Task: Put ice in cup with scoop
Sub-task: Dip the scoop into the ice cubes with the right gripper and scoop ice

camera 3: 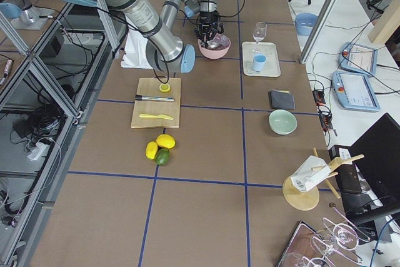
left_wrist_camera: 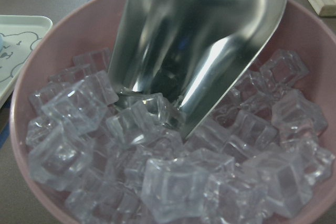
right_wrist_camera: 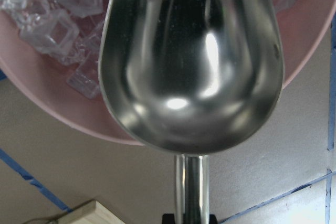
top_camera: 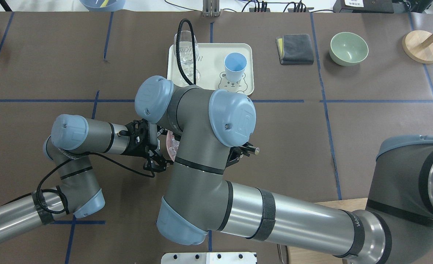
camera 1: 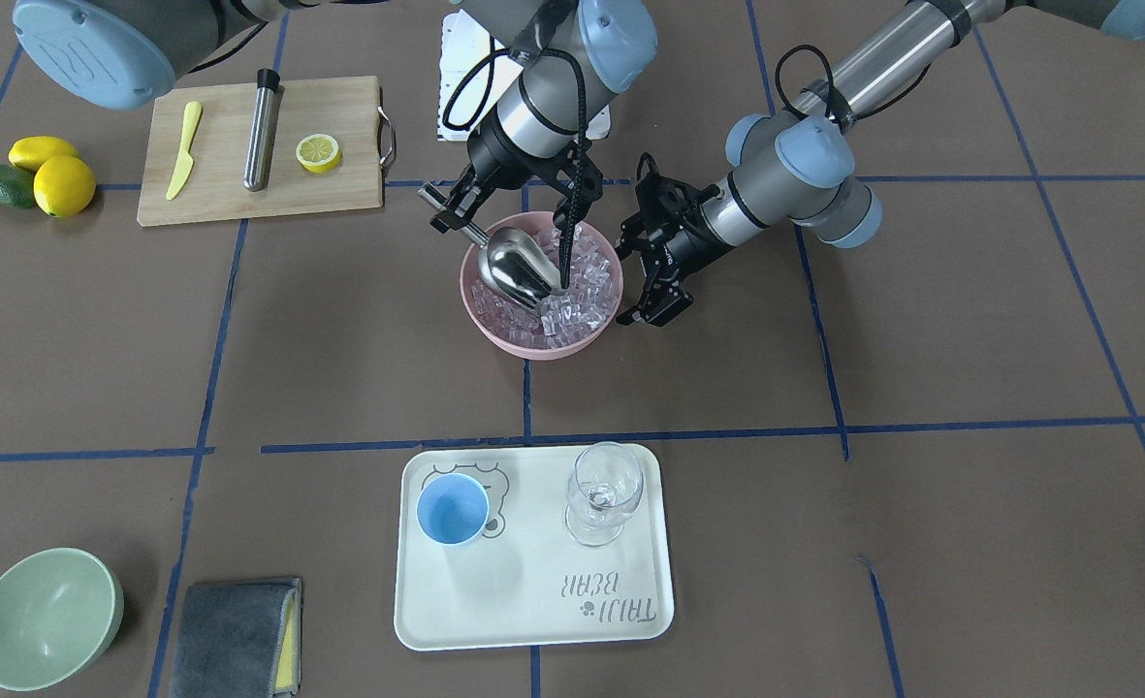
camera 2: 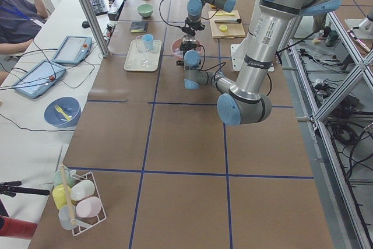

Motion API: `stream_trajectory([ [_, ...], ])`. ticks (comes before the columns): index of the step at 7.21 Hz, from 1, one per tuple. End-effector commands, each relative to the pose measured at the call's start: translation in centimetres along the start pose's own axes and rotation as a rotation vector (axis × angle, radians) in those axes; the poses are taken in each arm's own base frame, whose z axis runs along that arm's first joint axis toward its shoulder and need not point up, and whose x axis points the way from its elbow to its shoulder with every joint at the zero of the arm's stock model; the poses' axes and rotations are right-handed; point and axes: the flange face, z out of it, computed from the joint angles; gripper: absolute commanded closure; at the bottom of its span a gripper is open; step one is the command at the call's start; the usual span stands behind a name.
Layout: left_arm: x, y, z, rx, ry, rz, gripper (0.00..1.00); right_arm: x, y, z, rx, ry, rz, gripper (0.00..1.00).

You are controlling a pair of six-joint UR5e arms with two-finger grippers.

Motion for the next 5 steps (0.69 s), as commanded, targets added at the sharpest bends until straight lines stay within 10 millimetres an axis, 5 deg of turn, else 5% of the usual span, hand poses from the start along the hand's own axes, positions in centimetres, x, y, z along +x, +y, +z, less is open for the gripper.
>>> stream_trajectory([
  [1, 0.0, 0.1, 0.0, -0.001, 0.0, -0.001, 0.0, -0.3, 0.4, 1.1, 0.035, 0.013, -0.005, 1.0],
  [5, 0.0, 0.1, 0.1, -0.003, 0.0, -0.001, 0.0, -0.3, 4.0, 5.1, 0.231, 0.001, 0.013, 1.0],
])
